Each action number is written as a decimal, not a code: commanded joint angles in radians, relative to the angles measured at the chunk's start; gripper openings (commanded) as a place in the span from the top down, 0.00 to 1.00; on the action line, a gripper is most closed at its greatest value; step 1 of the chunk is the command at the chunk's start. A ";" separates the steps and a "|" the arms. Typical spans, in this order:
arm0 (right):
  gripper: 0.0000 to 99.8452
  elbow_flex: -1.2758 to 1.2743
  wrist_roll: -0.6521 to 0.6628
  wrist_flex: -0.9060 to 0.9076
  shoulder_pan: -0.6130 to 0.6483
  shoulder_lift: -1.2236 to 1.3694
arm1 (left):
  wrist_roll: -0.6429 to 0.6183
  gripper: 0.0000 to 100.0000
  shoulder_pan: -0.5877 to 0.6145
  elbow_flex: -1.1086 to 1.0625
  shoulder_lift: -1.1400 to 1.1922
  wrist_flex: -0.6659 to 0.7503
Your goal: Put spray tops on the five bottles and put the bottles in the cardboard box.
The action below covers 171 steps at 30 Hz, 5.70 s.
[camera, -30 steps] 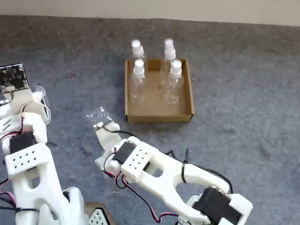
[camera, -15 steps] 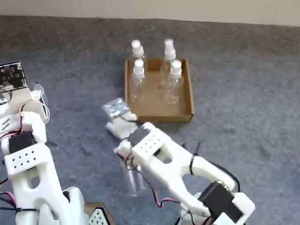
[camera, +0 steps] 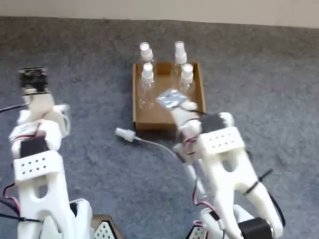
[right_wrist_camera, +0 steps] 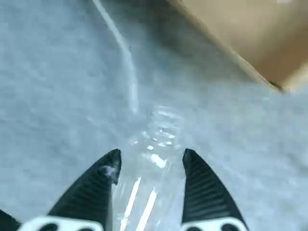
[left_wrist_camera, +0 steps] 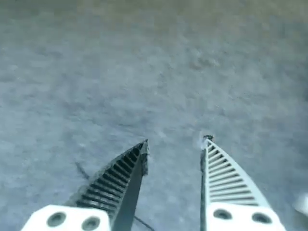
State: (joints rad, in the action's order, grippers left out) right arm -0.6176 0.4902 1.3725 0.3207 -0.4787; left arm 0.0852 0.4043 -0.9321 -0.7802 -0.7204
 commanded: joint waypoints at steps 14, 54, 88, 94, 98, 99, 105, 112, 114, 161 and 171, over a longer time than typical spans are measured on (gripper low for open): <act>0.99 0.044 0.381 -0.337 -0.598 0.280 | -0.161 0.83 -0.329 0.277 0.275 -0.292; 0.99 0.042 0.377 -0.414 -0.628 0.381 | -0.766 0.84 -0.547 0.444 0.868 -0.227; 0.99 0.039 0.377 -0.414 -0.642 0.381 | 0.427 0.83 -0.579 0.323 0.308 -0.740; 0.99 0.036 0.377 -0.414 -0.621 0.381 | 0.494 0.83 -0.725 0.254 0.387 -0.717; 0.99 0.038 0.377 -0.414 -0.630 0.381 | 0.496 0.83 -0.782 0.257 0.437 -0.661; 0.99 0.038 0.377 -0.414 -0.630 0.381 | 0.496 0.83 -0.796 0.260 0.449 -0.646; 0.99 0.036 0.377 -0.414 -0.628 0.381 | 0.496 0.83 -0.881 0.254 0.522 -0.575; 0.99 0.036 0.377 -0.414 -0.630 0.380 | 0.497 0.84 -0.880 0.251 0.694 -0.517; 0.99 0.036 0.377 -0.414 -0.630 0.377 | 0.499 0.88 -0.881 0.232 0.713 -0.512; 0.99 0.033 0.377 -0.414 -0.622 0.383 | -0.267 0.98 -0.206 0.506 0.351 -0.632; 0.99 0.031 0.377 -0.414 -0.628 0.383 | -0.555 0.98 -0.206 0.506 0.633 -0.482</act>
State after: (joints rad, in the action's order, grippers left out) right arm -0.5961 0.8615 0.9766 -0.3130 -0.1013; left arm -0.3613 0.1941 -0.4580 -0.2140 -1.2681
